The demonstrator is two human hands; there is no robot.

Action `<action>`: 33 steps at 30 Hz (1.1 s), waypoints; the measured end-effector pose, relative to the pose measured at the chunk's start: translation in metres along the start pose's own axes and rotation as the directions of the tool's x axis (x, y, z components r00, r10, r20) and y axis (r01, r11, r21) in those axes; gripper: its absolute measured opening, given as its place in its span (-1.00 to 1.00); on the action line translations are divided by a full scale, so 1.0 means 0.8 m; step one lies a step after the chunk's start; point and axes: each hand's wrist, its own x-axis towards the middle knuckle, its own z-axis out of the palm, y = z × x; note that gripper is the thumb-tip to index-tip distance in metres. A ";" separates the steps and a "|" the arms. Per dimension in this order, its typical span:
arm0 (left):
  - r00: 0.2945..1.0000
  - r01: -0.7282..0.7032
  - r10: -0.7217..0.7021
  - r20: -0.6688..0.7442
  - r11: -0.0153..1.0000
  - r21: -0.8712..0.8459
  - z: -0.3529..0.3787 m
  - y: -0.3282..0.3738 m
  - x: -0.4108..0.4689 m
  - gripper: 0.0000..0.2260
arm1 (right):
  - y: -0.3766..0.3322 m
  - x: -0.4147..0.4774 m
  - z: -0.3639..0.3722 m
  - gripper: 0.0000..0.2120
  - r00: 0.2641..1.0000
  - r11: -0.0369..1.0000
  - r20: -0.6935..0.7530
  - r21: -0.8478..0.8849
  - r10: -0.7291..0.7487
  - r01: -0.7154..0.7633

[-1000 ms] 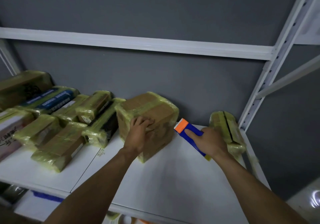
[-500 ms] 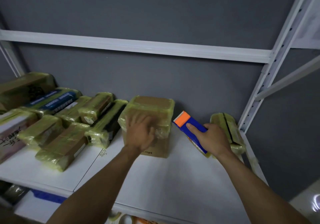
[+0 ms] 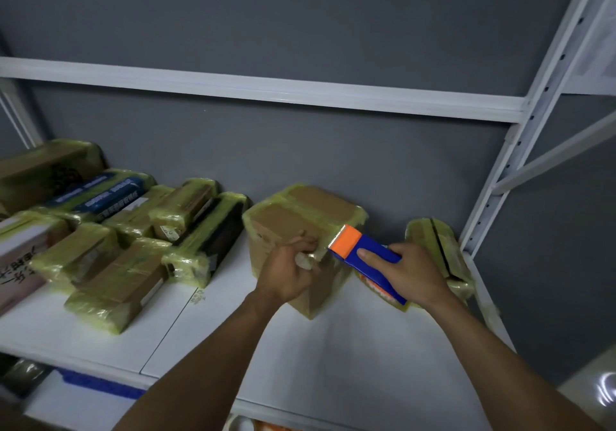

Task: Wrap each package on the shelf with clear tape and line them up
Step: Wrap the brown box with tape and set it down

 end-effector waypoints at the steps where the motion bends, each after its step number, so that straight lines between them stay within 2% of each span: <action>1: 1.000 -0.002 0.002 0.006 1.000 -0.027 -0.007 -0.008 -0.004 -0.64 | -0.001 -0.002 0.001 -0.65 0.998 0.999 0.054 0.027 -0.025 0.024; 6: 0.998 0.062 -0.062 -0.025 0.998 0.007 -0.034 -0.029 -0.005 -0.55 | -0.010 0.007 0.024 -0.48 0.987 0.999 0.157 -0.007 -0.038 0.040; 10: 0.992 0.129 -0.127 0.020 0.981 -0.143 -0.047 -0.043 -0.011 -0.52 | -0.020 0.014 0.032 -0.50 0.971 0.998 0.234 -0.020 -0.048 0.054; 12: 0.991 0.130 -0.127 0.029 0.982 -0.141 -0.051 -0.041 -0.017 -0.50 | -0.024 0.018 0.035 -0.51 0.962 0.998 0.267 -0.008 -0.051 0.056; 13: 0.993 0.116 -0.116 0.007 0.986 -0.123 -0.051 -0.036 -0.020 -0.50 | -0.026 0.020 0.037 -0.51 0.960 0.999 0.275 0.001 -0.052 0.054; 15: 0.981 0.075 -0.095 -0.167 0.990 -0.123 -0.052 -0.021 -0.026 -0.61 | -0.028 0.022 0.041 -0.52 0.956 0.998 0.285 0.026 -0.061 0.056; 16: 0.953 0.083 -0.125 -0.277 0.984 -0.157 -0.053 -0.012 -0.029 -0.72 | -0.028 0.022 0.042 -0.52 0.954 0.997 0.292 0.039 -0.068 0.059; 17: 0.925 0.123 -0.194 -0.326 0.966 -0.226 -0.055 -0.003 -0.032 -0.83 | -0.028 0.022 0.042 -0.52 0.951 0.997 0.300 0.054 -0.074 0.060; 18: 0.914 0.183 -0.279 -0.294 0.931 -0.315 -0.058 0.005 -0.034 -0.90 | -0.027 0.022 0.043 -0.52 0.948 0.996 0.308 0.071 -0.076 0.056; 20: 0.909 0.302 -0.397 -0.122 0.833 -0.463 -0.062 0.016 -0.040 -0.87 | -0.027 0.021 0.044 -0.51 0.943 0.994 0.324 0.102 -0.075 0.044; 22: 0.898 0.374 -0.439 0.020 0.739 -0.561 -0.064 0.022 -0.044 -0.85 | -0.025 0.020 0.046 -0.47 0.937 0.993 0.342 0.114 -0.075 0.038; 24: 0.892 0.406 -0.444 0.085 0.702 -0.585 -0.064 0.021 -0.046 -0.86 | -0.024 0.020 0.051 -0.41 0.926 0.991 0.369 0.133 -0.077 0.030; 27: 0.875 0.436 -0.466 0.131 0.640 -0.633 -0.066 0.020 -0.044 -0.86 | -0.023 0.021 0.056 -0.36 0.922 0.987 0.378 0.156 -0.089 0.031; 30: 0.855 0.448 -0.500 0.140 0.574 -0.685 -0.067 0.018 -0.042 -0.87 | -0.024 0.022 0.057 -0.41 0.924 0.986 0.370 0.162 -0.099 0.041; 33: 0.827 0.462 -0.558 0.075 0.597 -0.656 -0.062 0.016 -0.038 -0.89 | -0.030 0.020 0.059 -0.50 0.928 0.989 0.360 0.136 -0.098 0.051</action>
